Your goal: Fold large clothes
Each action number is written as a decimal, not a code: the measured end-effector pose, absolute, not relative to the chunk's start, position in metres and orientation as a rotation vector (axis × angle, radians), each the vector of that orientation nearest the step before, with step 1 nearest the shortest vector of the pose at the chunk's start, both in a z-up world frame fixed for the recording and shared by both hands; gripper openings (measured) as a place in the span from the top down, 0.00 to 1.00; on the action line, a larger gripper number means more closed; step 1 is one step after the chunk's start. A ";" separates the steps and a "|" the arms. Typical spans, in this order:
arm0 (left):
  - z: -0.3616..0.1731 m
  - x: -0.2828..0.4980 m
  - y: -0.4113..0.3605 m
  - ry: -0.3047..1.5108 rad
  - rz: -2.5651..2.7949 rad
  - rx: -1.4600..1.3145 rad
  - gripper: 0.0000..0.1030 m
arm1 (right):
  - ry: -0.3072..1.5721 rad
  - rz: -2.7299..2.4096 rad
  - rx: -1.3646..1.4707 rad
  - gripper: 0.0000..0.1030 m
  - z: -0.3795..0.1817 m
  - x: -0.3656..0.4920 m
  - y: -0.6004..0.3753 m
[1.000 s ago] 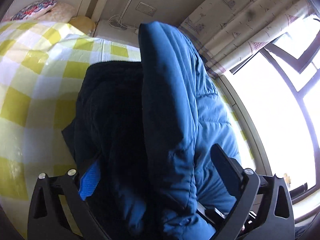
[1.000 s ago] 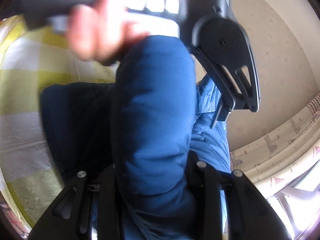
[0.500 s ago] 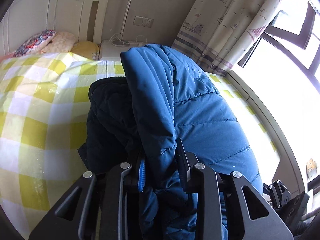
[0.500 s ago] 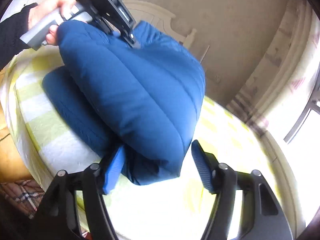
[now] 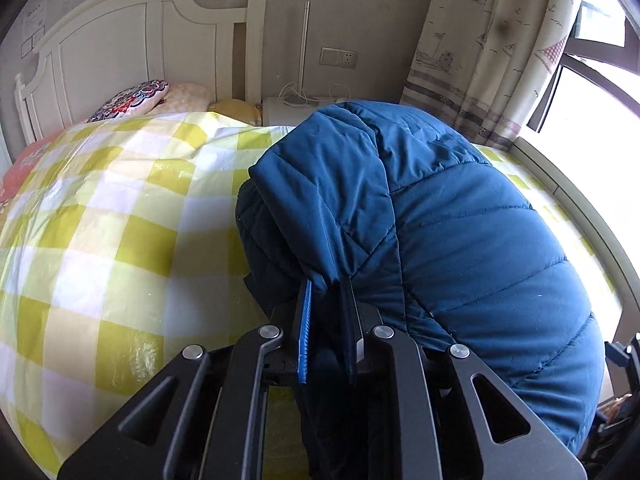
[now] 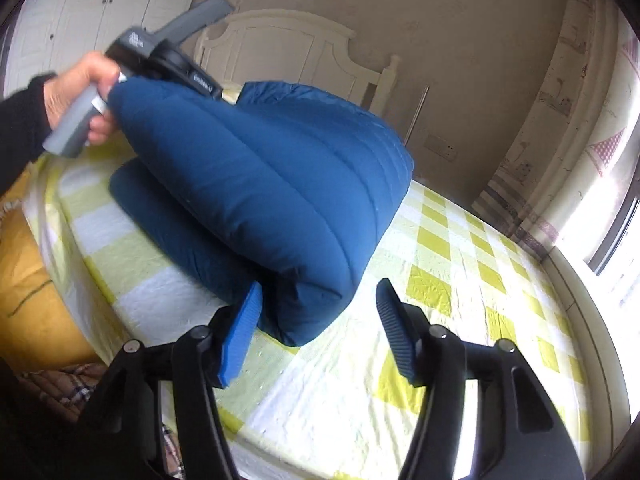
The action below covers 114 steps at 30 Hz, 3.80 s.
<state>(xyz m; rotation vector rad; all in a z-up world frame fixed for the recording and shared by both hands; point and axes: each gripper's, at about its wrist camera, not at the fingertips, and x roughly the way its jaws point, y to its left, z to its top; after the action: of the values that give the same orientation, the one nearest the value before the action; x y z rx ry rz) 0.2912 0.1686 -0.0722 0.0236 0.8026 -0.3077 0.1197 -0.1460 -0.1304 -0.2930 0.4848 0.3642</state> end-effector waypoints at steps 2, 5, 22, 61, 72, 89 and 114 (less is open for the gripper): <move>-0.073 0.289 0.168 0.796 -0.307 0.043 0.84 | 0.458 0.401 -0.195 0.37 -0.107 0.118 -0.158; -0.075 0.287 0.172 0.785 -0.312 0.020 0.83 | 0.403 0.420 -0.170 0.37 -0.080 0.123 -0.135; 0.047 0.276 0.148 0.513 -0.300 0.000 0.04 | 0.490 0.484 -0.487 0.23 -0.133 0.183 0.004; -0.091 0.378 0.130 0.798 -0.224 -0.090 0.04 | 0.995 0.494 -0.300 0.27 -0.116 0.507 -0.053; -0.094 0.380 0.128 0.817 -0.216 -0.079 0.04 | 1.058 0.720 -0.245 0.27 -0.138 0.523 -0.027; -0.092 0.255 0.159 0.818 -0.152 -0.097 0.04 | 0.890 0.780 -0.210 0.26 -0.063 0.457 -0.010; -0.132 0.231 0.192 0.795 -0.230 -0.374 0.04 | 0.723 0.544 -0.272 0.06 -0.059 0.296 -0.066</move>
<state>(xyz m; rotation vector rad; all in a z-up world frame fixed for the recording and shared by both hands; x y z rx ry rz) 0.2313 0.1922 -0.1323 -0.3736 0.7952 -0.2295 0.2961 -0.0662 -0.0594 -0.2721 0.7230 0.5444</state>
